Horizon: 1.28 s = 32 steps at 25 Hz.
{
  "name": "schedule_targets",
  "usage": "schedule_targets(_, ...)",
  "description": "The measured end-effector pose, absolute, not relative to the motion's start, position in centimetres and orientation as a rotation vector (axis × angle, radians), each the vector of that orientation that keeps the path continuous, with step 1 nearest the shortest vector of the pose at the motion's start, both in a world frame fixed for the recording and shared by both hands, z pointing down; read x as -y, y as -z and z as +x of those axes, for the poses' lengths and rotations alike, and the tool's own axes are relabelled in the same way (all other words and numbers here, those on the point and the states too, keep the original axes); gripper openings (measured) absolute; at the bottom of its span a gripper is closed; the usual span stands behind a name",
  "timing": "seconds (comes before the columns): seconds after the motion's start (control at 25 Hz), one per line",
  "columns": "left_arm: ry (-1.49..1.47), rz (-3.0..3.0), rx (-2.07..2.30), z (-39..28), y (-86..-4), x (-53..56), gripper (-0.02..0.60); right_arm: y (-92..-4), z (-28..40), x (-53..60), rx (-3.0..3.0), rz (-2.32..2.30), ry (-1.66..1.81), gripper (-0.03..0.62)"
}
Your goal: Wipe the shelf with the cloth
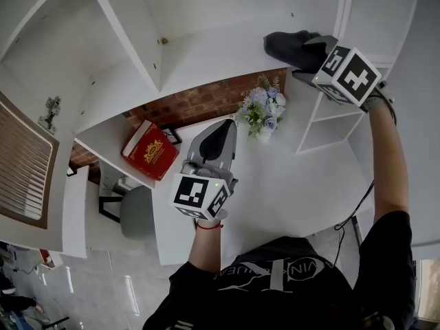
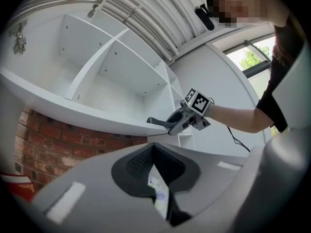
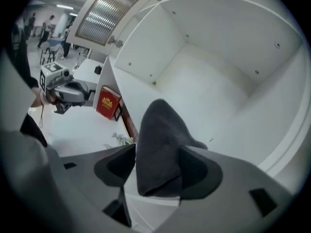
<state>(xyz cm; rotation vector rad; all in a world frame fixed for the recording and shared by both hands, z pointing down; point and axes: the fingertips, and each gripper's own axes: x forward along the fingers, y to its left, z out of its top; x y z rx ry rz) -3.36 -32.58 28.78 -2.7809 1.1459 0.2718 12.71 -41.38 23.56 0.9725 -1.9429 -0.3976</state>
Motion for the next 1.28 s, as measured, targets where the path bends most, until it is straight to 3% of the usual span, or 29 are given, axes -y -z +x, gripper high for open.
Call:
schedule_targets(0.32,-0.269,-2.78,-1.176,-4.1,-29.2,33.1,0.012,-23.9,7.1,41.5,1.868,0.883,0.605,0.241)
schedule_targets(0.48,-0.267,-2.76,-1.233,-5.9,-29.4,33.2,0.011,-23.3,3.0,41.3,1.843,0.843,0.782,0.177)
schedule_targets(0.72,-0.255,-2.73,-1.321,-8.5,-29.8,32.8,0.011,-23.5,-2.1,40.9,1.8,0.82,1.008,0.149)
schedule_targets(1.28,-0.213,-2.655,-1.449,-11.9,-29.8,31.9,0.011,-22.7,-6.2,36.5,2.089,0.84,1.091,0.081)
